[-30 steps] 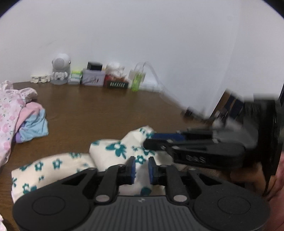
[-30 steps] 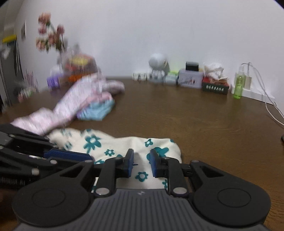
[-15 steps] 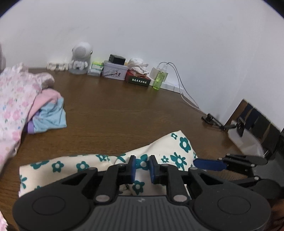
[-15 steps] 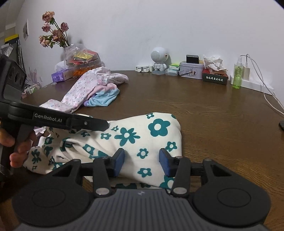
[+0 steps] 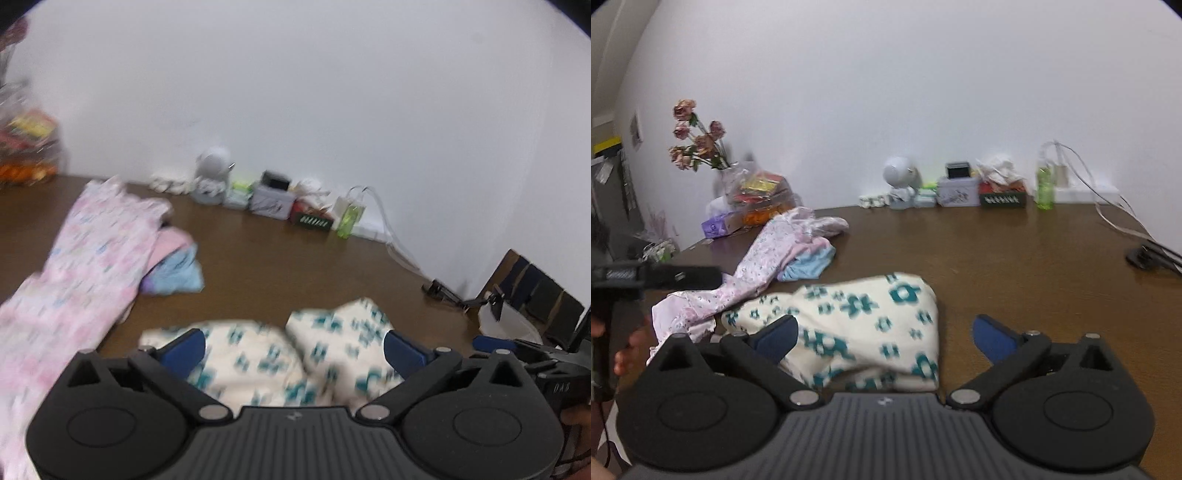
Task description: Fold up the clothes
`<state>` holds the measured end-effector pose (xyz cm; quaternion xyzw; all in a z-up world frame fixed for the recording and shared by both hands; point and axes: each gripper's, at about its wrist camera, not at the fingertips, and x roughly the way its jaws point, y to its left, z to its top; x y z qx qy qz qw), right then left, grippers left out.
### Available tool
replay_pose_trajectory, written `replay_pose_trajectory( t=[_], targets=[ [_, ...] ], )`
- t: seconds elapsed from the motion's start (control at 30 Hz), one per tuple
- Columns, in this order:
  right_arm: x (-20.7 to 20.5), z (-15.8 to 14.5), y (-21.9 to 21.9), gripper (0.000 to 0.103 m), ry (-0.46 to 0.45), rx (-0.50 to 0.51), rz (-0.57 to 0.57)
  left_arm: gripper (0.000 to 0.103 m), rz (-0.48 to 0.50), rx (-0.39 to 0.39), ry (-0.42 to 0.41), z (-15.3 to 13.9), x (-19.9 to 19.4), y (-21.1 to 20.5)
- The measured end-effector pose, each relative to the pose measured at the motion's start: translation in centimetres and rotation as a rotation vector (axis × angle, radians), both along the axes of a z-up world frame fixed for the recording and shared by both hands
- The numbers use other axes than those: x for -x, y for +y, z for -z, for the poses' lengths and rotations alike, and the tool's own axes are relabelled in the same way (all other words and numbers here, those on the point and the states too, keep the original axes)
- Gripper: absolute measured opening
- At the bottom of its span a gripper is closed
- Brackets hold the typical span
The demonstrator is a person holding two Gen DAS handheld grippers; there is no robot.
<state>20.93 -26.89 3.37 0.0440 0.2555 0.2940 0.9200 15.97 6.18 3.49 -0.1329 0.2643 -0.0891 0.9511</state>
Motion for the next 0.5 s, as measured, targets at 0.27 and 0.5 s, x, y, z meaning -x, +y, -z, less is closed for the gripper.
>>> replay_pose_trajectory(
  t=[0.27,0.5],
  targets=[
    [0.8,1.6,-0.8,0.103,0.082,-0.02,0.028,0.103,0.065,-0.04,0.002,-0.1,0.9,-1.9],
    [-6.0,1.9,-0.8,0.102,0.227,-0.098,-0.059,0.071,0.141,-0.117,0.004,-1.0,-3.0,-4.4]
  ],
)
